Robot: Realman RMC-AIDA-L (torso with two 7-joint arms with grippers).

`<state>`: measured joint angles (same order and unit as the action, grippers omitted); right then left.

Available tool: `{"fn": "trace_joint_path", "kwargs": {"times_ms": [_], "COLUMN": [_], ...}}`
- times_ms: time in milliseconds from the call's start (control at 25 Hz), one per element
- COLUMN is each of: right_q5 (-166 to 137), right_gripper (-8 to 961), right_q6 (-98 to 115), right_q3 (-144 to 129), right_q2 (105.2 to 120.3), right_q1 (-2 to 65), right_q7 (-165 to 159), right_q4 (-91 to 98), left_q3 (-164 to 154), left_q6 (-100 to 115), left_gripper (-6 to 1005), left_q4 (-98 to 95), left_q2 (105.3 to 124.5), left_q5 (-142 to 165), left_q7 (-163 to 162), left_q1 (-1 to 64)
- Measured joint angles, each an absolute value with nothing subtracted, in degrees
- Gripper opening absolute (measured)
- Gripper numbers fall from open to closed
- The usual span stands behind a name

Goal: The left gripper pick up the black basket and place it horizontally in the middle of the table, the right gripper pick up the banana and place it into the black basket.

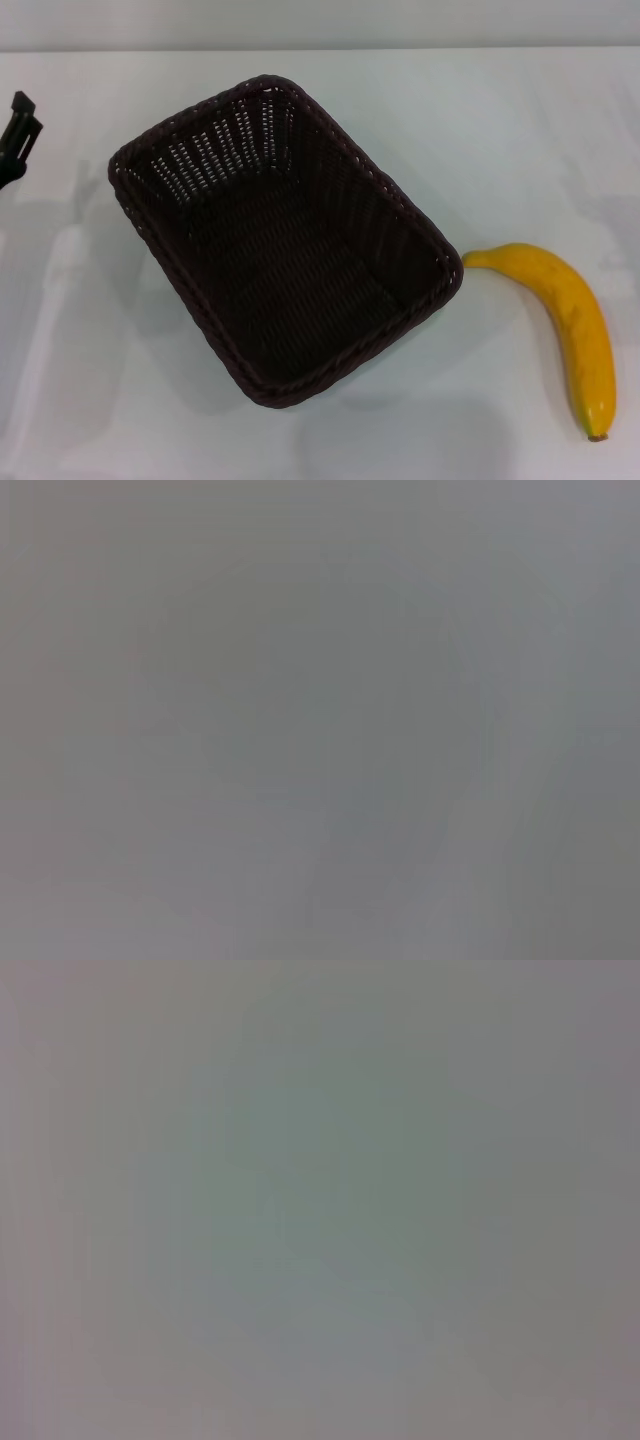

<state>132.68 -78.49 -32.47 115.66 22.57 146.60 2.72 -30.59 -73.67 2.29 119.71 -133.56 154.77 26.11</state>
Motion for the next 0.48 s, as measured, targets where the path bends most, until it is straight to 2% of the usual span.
{"fn": "trace_joint_path", "kwargs": {"times_ms": [480], "right_q5": [133.0], "right_gripper": [785], "right_q6": [-78.79], "right_q3": [-31.91], "right_q2": [115.67], "right_q1": [22.39], "right_q7": [151.56], "right_q4": [2.83], "left_q3": [-30.4], "left_q6": [-72.85], "left_gripper": [881], "left_q4": [2.37], "left_q2": [119.67], "left_q5": [-138.96], "left_q7": [151.84], "left_q1": [22.76]}}
